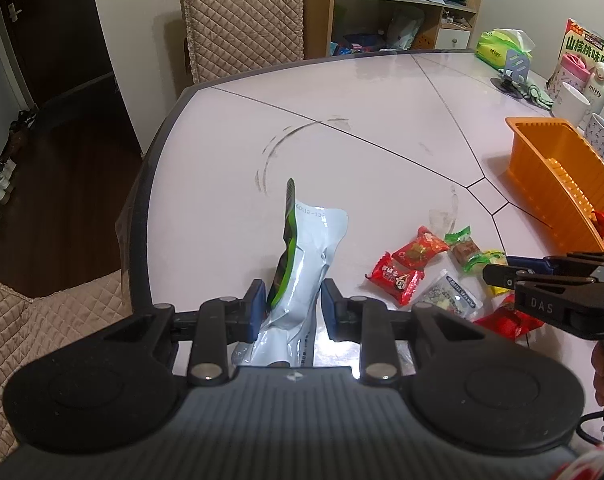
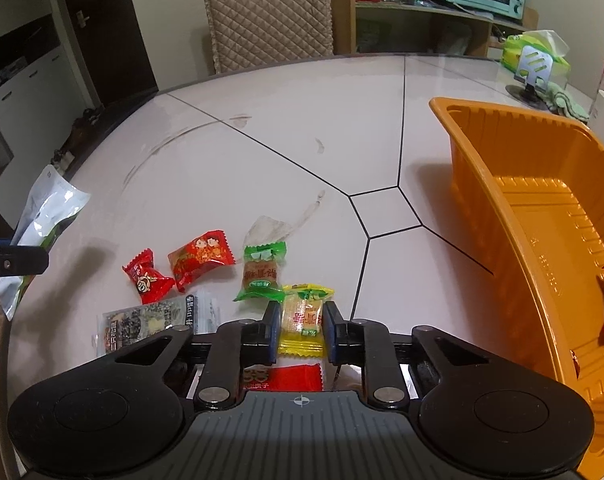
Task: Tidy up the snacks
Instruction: 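Lower the right gripper onto the yellow-green wrapped candy and close, then carry the silver packet in the left gripper while the right carries the yellow candy to the tray, then open the left gripper dropping the silver packet while the right gripper releases the yellow candy into the tray, then move both open grippers back from the tray to the candy pile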
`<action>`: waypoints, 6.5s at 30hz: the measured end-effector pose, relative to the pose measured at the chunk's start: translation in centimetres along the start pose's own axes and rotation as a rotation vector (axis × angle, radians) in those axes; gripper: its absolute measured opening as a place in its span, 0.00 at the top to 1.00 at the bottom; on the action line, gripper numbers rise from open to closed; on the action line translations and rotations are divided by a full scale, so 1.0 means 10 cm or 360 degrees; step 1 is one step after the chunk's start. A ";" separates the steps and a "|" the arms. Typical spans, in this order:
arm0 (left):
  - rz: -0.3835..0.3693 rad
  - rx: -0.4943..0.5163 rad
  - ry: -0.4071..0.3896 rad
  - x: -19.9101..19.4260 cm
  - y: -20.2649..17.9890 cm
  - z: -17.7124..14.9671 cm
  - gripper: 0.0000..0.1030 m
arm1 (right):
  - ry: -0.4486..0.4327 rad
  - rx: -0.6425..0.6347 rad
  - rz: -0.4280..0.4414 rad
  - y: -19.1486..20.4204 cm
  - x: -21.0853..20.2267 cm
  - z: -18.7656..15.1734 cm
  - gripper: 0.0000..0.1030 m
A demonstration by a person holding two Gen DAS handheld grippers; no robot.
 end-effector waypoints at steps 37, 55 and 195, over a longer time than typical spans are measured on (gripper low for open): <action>-0.0300 0.0181 -0.0103 -0.67 -1.37 -0.13 0.74 | -0.0196 0.0209 0.0196 -0.56 -1.39 -0.51 0.78; -0.0445 0.0241 -0.0071 -0.60 -2.62 0.10 0.74 | -0.0257 0.0364 0.0080 -1.74 -1.74 -0.57 0.78; -0.0414 0.0578 0.0008 -0.19 -1.37 -0.38 0.58 | -0.0115 0.0656 0.0122 -0.58 -1.20 -1.02 0.44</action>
Point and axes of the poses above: each gripper's, at about its wrist camera, not at the fingertips, and x roughly the way its jaws point, y to its left, z to its top, the point moved 7 cm from there along x, roughly the way its jaws point, and after that the axes turned 11 degrees about y, right-handed, at the moved point
